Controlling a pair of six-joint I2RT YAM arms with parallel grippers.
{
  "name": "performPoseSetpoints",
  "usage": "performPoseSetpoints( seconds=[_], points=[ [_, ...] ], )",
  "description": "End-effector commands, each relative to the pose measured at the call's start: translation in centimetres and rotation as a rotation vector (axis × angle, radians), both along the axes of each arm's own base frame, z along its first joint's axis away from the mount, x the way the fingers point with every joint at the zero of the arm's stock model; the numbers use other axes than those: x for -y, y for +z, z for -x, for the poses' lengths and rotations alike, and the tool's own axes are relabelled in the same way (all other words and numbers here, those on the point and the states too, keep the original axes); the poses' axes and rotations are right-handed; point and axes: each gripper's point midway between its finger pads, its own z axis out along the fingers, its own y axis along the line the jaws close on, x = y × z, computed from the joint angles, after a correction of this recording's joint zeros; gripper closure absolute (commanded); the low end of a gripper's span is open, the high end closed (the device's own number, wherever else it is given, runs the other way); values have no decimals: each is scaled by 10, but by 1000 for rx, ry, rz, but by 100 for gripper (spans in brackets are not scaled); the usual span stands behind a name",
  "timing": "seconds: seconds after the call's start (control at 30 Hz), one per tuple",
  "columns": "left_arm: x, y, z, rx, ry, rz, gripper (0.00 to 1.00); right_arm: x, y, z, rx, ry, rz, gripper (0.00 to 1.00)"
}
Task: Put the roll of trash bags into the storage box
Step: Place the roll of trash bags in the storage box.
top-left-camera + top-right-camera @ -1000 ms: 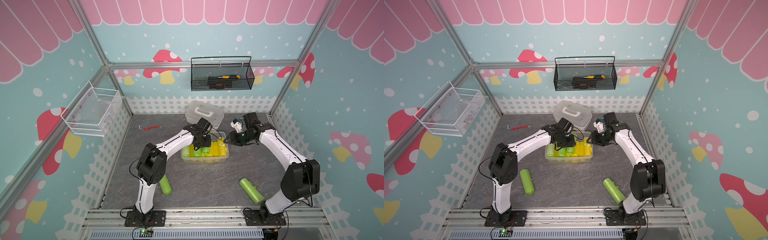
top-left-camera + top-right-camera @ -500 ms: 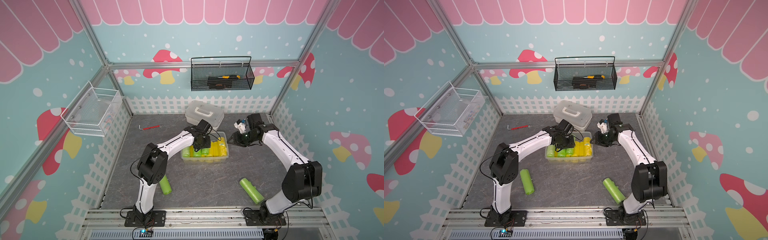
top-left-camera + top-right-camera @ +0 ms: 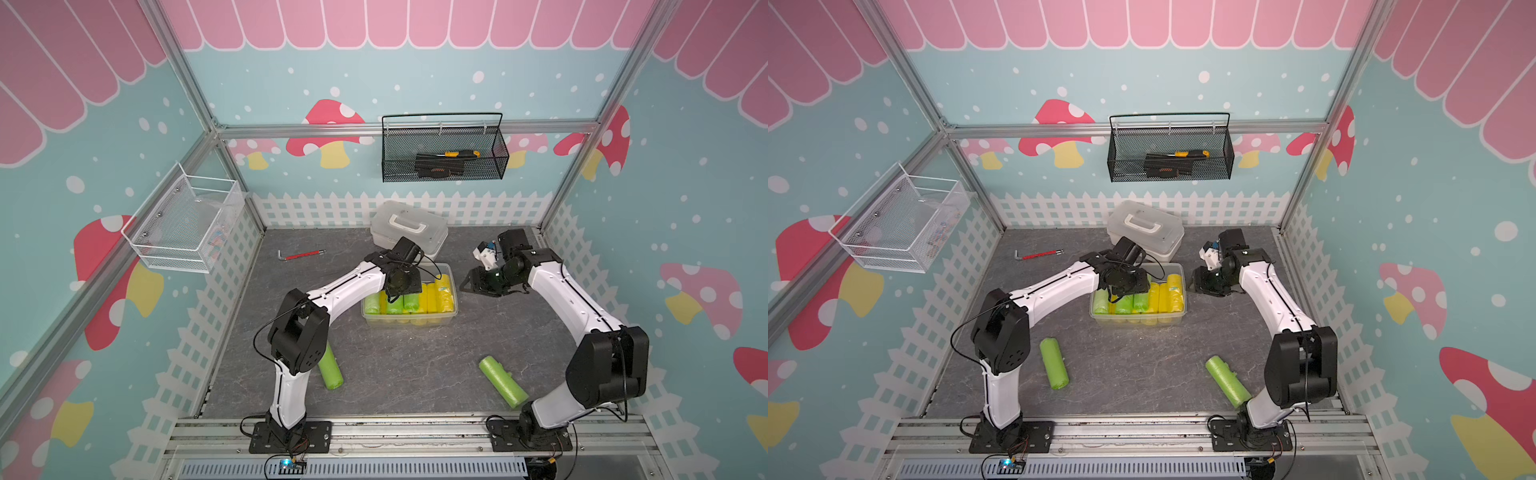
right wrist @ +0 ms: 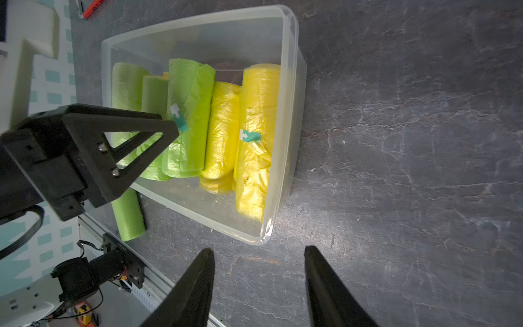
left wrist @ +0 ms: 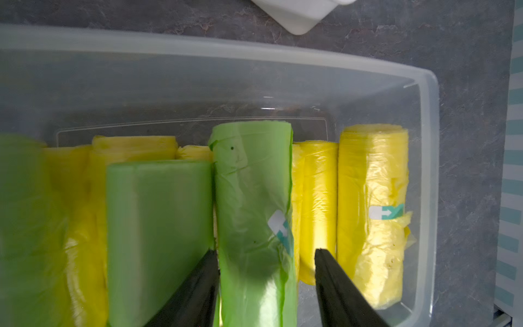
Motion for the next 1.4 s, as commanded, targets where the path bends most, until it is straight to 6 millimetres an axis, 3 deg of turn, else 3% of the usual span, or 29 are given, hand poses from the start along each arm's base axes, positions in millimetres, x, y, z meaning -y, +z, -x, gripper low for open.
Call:
performPoseSetpoints(
  seconds=[0.0, 0.27, 0.4, 0.63, 0.93, 1.13, 1.37],
  points=[
    [-1, 19, 3, 37, 3, 10, 43, 12, 3, 7, 31, 23, 74, 43],
    [-4, 43, 3, 89, 6, 27, 42, 37, 12, 17, 164, 106, 245, 14],
    [-12, 56, 2, 117, 21, 34, 41, 42, 7, 27, 177, 162, 287, 8],
    [-42, 66, 7, 142, 68, 38, 41, 44, -10, 47, 148, 201, 302, 7],
    [-71, 61, 27, 131, 110, 30, 39, 41, -13, 49, 134, 224, 301, 7],
    [-109, 62, 50, 143, 183, 15, 38, 38, -16, 50, 119, 238, 301, 7],
    [-164, 39, 93, 70, 287, -98, 37, 34, -19, 48, 103, 247, 287, 7]
  ],
)
